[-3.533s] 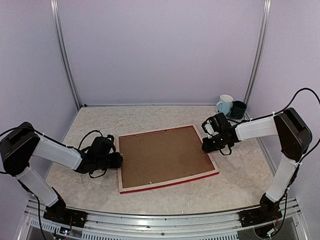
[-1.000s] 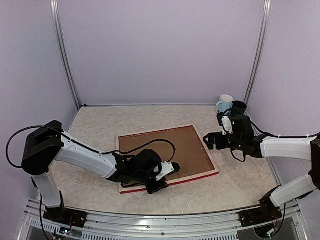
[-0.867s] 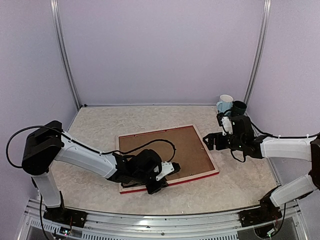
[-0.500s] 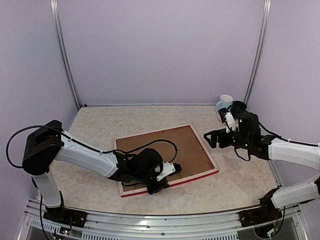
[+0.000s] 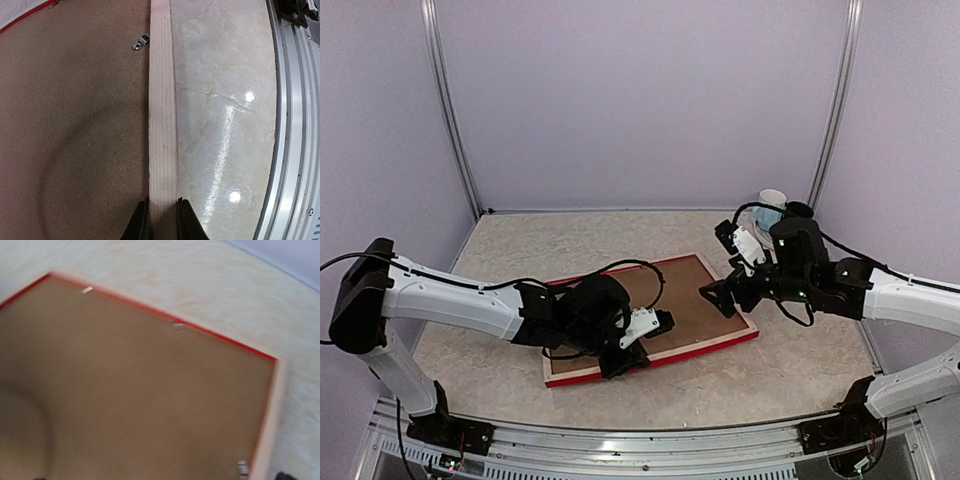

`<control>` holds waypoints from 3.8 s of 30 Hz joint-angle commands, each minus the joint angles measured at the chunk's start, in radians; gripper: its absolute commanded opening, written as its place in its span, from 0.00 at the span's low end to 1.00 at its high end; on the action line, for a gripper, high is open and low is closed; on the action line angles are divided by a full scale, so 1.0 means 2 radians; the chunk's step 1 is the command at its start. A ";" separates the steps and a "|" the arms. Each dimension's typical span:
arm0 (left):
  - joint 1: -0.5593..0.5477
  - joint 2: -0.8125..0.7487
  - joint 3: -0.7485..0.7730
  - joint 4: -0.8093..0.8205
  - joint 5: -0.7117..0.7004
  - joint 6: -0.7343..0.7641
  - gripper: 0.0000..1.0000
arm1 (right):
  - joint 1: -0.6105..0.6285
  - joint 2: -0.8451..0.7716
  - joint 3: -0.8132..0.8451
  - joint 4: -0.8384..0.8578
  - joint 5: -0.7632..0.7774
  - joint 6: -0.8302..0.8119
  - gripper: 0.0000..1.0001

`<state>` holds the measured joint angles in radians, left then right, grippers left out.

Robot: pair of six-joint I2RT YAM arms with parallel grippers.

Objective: Put the photo into the frame
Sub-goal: Pick up the photo frame from the center of the board, then pass from the left arm to the right, then turn over the photo frame.

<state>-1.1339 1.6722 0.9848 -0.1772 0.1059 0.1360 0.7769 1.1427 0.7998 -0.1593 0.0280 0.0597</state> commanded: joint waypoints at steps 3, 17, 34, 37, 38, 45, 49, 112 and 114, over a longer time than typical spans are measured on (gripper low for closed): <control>0.018 -0.067 0.024 0.003 0.046 -0.013 0.00 | 0.110 0.005 0.049 -0.057 0.085 -0.114 0.99; 0.053 -0.105 0.064 -0.037 0.106 -0.032 0.00 | 0.248 0.023 0.046 -0.125 0.202 -0.213 0.99; 0.092 -0.127 0.125 -0.115 0.167 -0.042 0.00 | 0.250 0.052 0.062 -0.099 0.277 -0.284 0.95; 0.093 -0.127 0.126 -0.115 0.174 -0.043 0.00 | 0.251 0.056 0.063 -0.090 0.287 -0.299 0.92; 0.093 -0.127 0.126 -0.115 0.176 -0.043 0.00 | 0.250 0.058 0.063 -0.089 0.289 -0.303 0.91; 0.093 -0.125 0.123 -0.114 0.179 -0.045 0.00 | 0.250 0.051 0.060 -0.063 0.285 -0.328 0.83; 0.093 -0.126 0.118 -0.109 0.181 -0.048 0.00 | 0.250 0.059 0.060 -0.055 0.281 -0.337 0.79; 0.195 -0.351 -0.030 0.075 -0.127 -0.214 0.62 | 0.260 0.100 0.123 -0.018 0.296 -0.343 0.00; 0.195 -0.366 -0.043 0.076 -0.140 -0.222 0.62 | 0.259 0.094 0.135 -0.015 0.294 -0.331 0.00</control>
<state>-0.7502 0.9737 0.9493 -0.0509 -0.0589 -0.2493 1.2911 1.4029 1.0180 -0.3302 0.6079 -0.7475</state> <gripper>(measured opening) 0.624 0.204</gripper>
